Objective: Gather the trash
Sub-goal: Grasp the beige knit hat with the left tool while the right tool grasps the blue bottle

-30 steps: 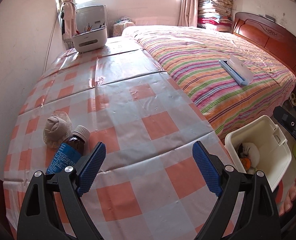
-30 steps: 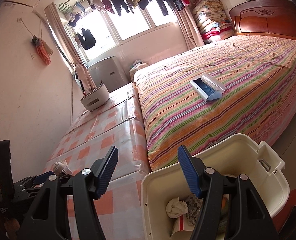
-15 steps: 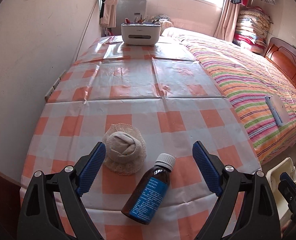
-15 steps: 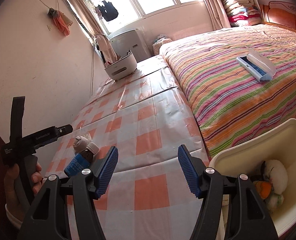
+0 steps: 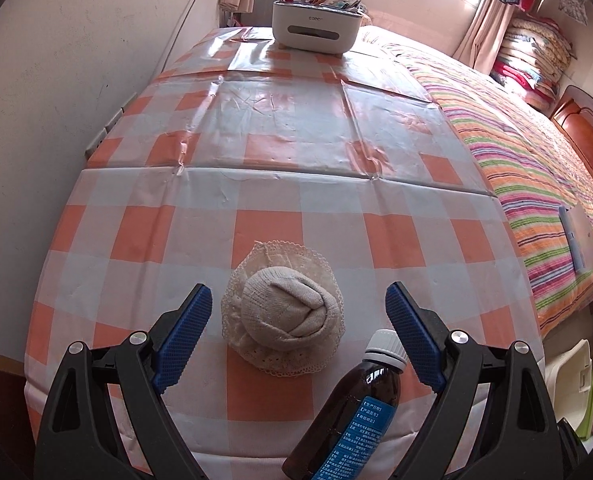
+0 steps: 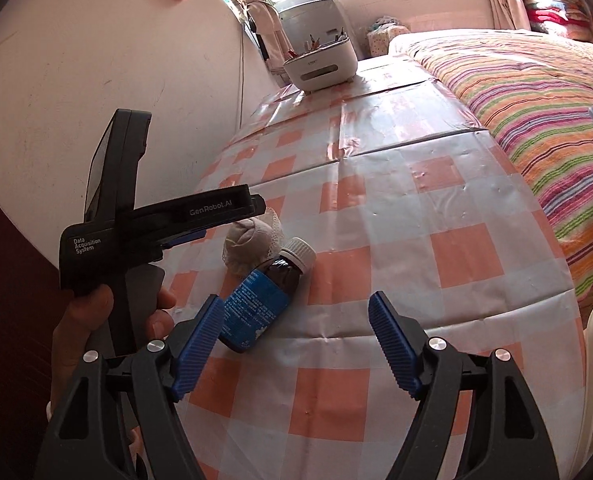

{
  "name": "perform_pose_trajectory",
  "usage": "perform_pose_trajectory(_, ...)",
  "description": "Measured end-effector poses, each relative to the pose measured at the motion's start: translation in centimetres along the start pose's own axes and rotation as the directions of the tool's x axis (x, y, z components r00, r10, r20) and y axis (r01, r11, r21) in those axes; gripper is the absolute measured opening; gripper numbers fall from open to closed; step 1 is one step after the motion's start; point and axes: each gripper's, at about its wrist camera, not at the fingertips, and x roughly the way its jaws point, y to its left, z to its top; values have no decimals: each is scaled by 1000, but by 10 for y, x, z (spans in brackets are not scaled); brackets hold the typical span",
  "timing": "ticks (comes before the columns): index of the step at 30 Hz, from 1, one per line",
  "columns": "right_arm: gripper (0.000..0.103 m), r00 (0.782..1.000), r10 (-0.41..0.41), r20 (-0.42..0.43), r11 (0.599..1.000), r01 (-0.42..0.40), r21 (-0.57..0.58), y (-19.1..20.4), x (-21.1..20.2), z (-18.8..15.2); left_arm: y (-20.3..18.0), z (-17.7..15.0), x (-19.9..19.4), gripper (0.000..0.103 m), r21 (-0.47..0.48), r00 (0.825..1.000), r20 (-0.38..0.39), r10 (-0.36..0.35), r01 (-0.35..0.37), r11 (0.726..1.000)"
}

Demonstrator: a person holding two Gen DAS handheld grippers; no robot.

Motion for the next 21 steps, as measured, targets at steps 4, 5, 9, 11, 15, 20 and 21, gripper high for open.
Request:
perform_pose_trajectory(4, 73, 999, -9, -48, 1000, 8, -23, 17, 23, 4, 4, 3, 9, 87, -6, 1000, -27, -4, 4, 1000)
perform_pose_trajectory(5, 73, 998, -14, -61, 999, 12, -30, 20, 29, 4, 5, 3, 11, 87, -6, 999, -34, -3, 3, 1000)
perform_pose_trajectory(9, 73, 995, -36, -92, 999, 32, -43, 30, 49, 5, 9, 3, 22, 87, -1, 997, -77, -9, 9, 1000)
perform_pose_trajectory(11, 73, 994, -51, -99, 998, 46, -49, 33, 58, 7, 13, 3, 27, 87, -8, 995, -100, -19, 19, 1000)
perform_pose_trajectory(15, 73, 991, -72, -113, 996, 66, -54, 35, 71, 9, 23, 3, 34, 87, -36, 990, -136, -36, 31, 999)
perform_pose_trajectory(20, 73, 987, -83, -138, 995, 75, -61, 32, 87, 9, 30, 3, 38, 87, -67, 985, -158, -68, 58, 996)
perform_pose_trajectory(21, 73, 987, -82, -139, 995, 73, -64, 32, 89, 10, 30, 3, 40, 87, -66, 984, -163, -68, 58, 996)
